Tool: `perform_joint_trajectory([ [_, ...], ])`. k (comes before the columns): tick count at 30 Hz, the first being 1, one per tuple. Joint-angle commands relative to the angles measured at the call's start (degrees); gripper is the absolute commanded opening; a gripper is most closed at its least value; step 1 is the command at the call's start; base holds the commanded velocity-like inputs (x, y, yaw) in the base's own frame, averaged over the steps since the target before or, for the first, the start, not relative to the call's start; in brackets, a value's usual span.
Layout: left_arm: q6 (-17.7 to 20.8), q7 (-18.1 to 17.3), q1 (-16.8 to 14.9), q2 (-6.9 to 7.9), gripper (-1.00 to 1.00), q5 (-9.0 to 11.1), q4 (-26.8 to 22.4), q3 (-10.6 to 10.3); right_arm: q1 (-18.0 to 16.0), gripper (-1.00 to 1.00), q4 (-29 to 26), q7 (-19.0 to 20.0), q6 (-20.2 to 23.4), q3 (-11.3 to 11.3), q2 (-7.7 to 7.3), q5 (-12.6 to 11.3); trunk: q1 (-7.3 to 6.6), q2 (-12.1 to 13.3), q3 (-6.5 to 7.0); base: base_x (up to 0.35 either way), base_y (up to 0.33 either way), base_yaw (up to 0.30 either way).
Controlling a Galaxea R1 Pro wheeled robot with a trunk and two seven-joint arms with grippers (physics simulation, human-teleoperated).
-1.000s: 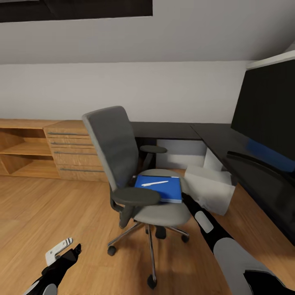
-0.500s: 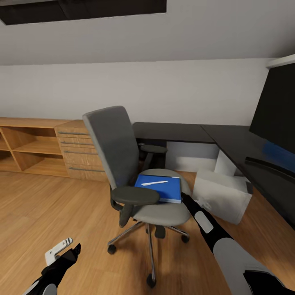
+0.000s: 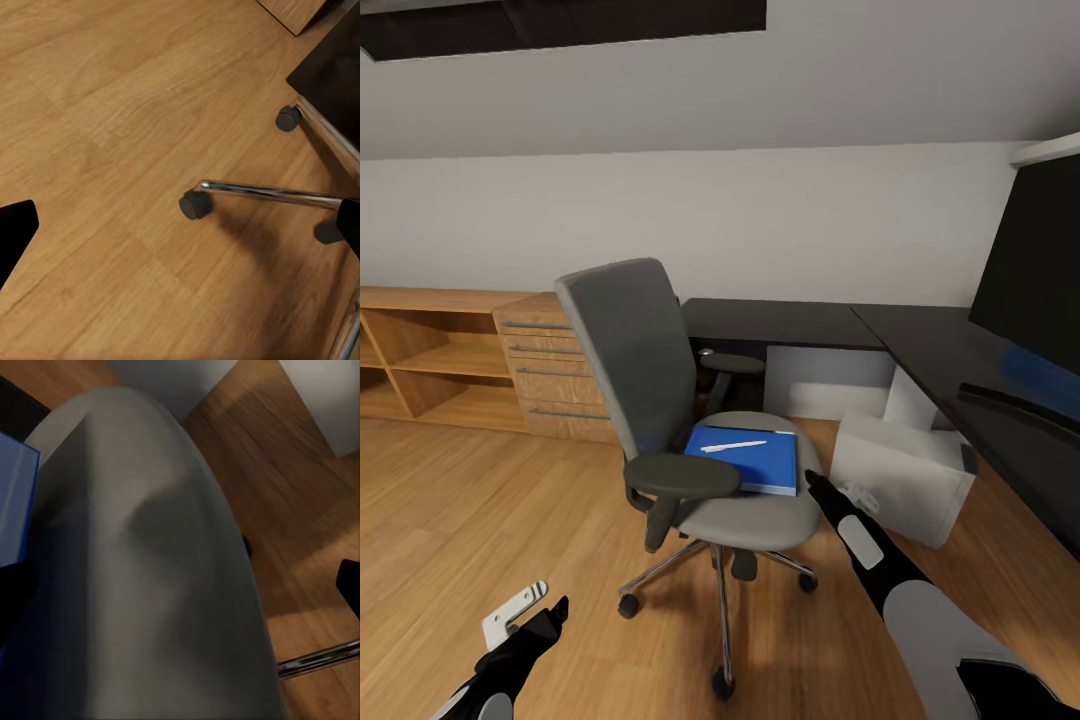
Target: In the bedroom, organize the workspace by keeping the computer under the desk, ensuring the monitor is on the desk, placing the keyboard on the desk next to the monitor, placing the mouse on the desk next to the keyboard, moving the folder from the swivel chair onto the desk next to the mouse, stacking the notebook on top of the folder with the pen on top of the notebook, and positioning the swivel chair next to the desk.
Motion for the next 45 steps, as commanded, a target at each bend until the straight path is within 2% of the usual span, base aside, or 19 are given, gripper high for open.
perform_joint_trajectory([
  [1, 0.2, 0.3, 0.0, -0.03, 1.0, 0.6, -0.1, 0.1, 0.0, 1.0, -0.1, -0.1, 0.0, -0.1, 0.03, -0.6, -0.01, 0.0, -0.05, 0.0, 0.0, 0.0],
  [32, 0.3, 0.3, 0.0, 0.03, 1.0, 0.6, -0.1, 0.1, 0.0, 1.0, -0.4, -0.2, 0.2, -0.4, -0.34, -0.8, -0.01, 0.0, -0.05, 0.04, 0.0, 0.0],
  [45, 0.3, 0.3, 0.0, 0.12, 1.0, 0.6, 0.0, 0.2, 0.0, 1.0, -0.5, -0.2, 0.1, -0.7, -0.95, -0.8, -0.01, 0.0, -0.05, 0.065, 0.0, 0.0],
])
